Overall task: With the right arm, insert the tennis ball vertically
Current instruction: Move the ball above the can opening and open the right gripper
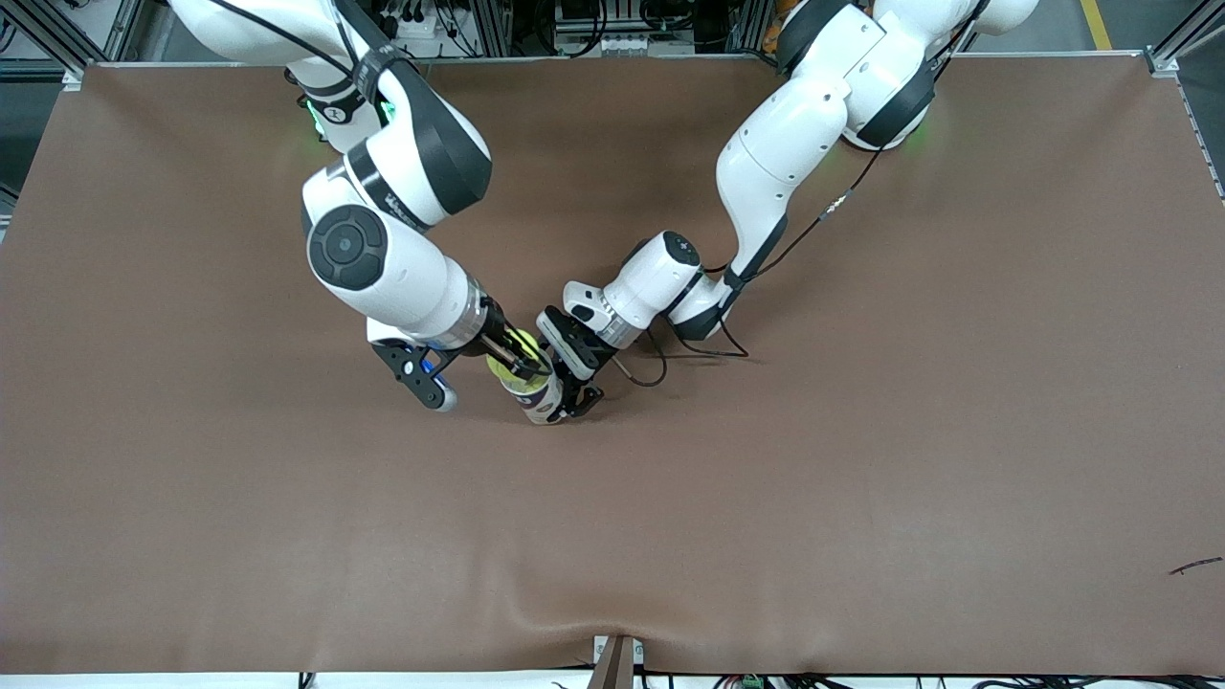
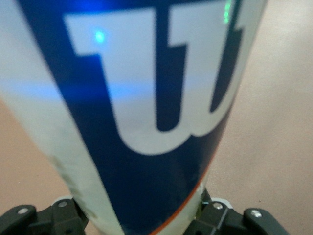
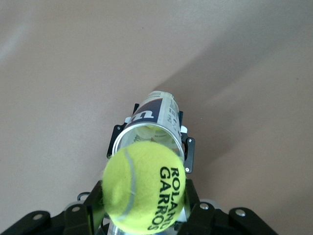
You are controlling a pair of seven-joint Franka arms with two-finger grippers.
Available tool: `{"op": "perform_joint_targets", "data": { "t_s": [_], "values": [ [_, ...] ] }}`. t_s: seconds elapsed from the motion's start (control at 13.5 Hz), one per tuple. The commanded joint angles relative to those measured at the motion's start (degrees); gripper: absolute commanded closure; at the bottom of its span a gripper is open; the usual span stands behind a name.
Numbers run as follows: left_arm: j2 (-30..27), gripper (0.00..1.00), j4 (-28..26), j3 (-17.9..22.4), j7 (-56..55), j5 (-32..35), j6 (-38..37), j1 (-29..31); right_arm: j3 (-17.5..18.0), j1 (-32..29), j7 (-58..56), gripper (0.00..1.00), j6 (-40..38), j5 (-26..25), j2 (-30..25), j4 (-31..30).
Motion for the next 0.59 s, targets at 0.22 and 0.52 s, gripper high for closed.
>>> {"op": "perform_joint_targets", "data": {
  "t_s": [0.22, 0.52],
  "values": [
    [0.29, 0.19, 0.53, 0.83, -0.72, 0.03, 0.36, -0.61, -0.56, 0.17, 1.07, 0.06, 2.61, -0.32, 1.68, 0.68],
    [0.38, 0.19, 0.53, 0.83, -0.72, 0.12, 0.36, -0.61, -0.56, 0.26, 1.16, 0.00, 2.52, -0.23, 1.68, 0.77]
  ]
}}
